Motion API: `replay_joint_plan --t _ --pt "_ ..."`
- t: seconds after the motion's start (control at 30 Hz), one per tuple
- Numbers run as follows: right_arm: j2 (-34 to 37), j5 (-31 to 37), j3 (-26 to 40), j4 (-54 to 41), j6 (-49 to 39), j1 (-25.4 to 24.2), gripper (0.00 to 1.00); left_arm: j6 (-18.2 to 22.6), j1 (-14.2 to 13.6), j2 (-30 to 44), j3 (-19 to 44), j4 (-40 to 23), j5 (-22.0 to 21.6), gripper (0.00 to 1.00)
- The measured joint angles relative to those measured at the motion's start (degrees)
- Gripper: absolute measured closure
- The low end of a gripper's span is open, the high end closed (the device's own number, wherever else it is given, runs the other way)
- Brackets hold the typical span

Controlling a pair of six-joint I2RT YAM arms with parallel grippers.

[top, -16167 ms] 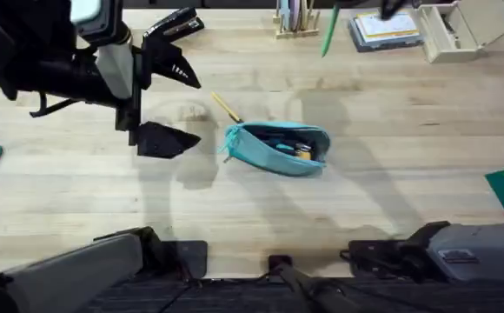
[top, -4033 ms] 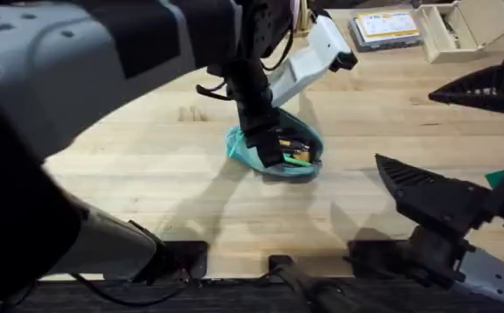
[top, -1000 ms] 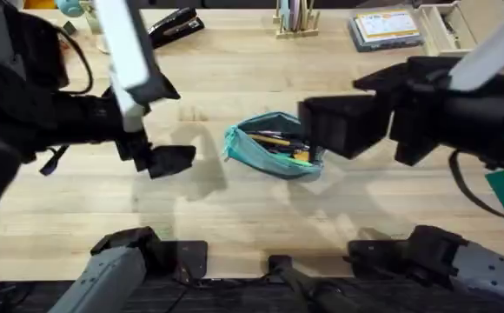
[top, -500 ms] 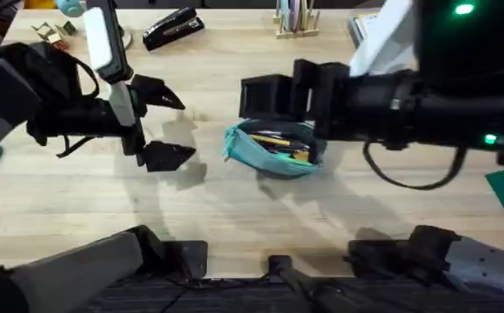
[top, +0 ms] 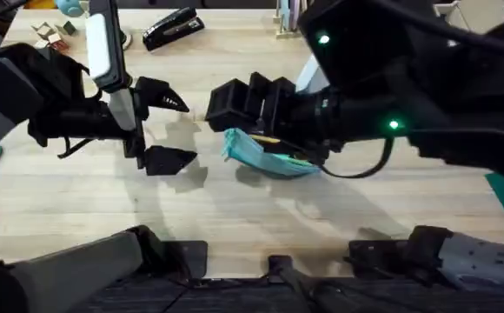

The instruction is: Unzip the bag, pick up the pens from the table one at a time and place them inside, then zip the bag closed.

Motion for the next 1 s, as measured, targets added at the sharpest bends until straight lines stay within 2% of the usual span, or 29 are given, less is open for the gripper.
replay_joint_plan --t 0.23,0.43,0.53,0.57,0.77,1.0 --pt "2.6 -2.0 0.0 0.3 2.0 0.0 0.003 0.4 0.0 0.0 0.0 0.0 0.0 0.008" --pt "4.8 -0.5 0.0 1.0 2.4 1.5 0.003 0.4 0.0 0.0 0.0 0.0 0.0 0.008" --pt "5.6 3.9 0.0 1.5 3.4 4.5 0.003 0.4 0.0 0.0 0.0 -0.3 0.0 0.008" --pt "5.8 10.3 0.0 2.5 4.6 8.2 0.003 0.4 0.0 0.0 0.0 -0.4 0.0 0.007" --pt "6.0 23.8 0.0 5.1 6.9 13.6 0.003 0.4 0.0 0.0 0.0 -0.4 0.0 0.008" --pt "8.7 29.1 0.0 6.5 9.3 14.5 0.003 0.4 0.0 0.0 0.0 -0.4 0.0 0.007"
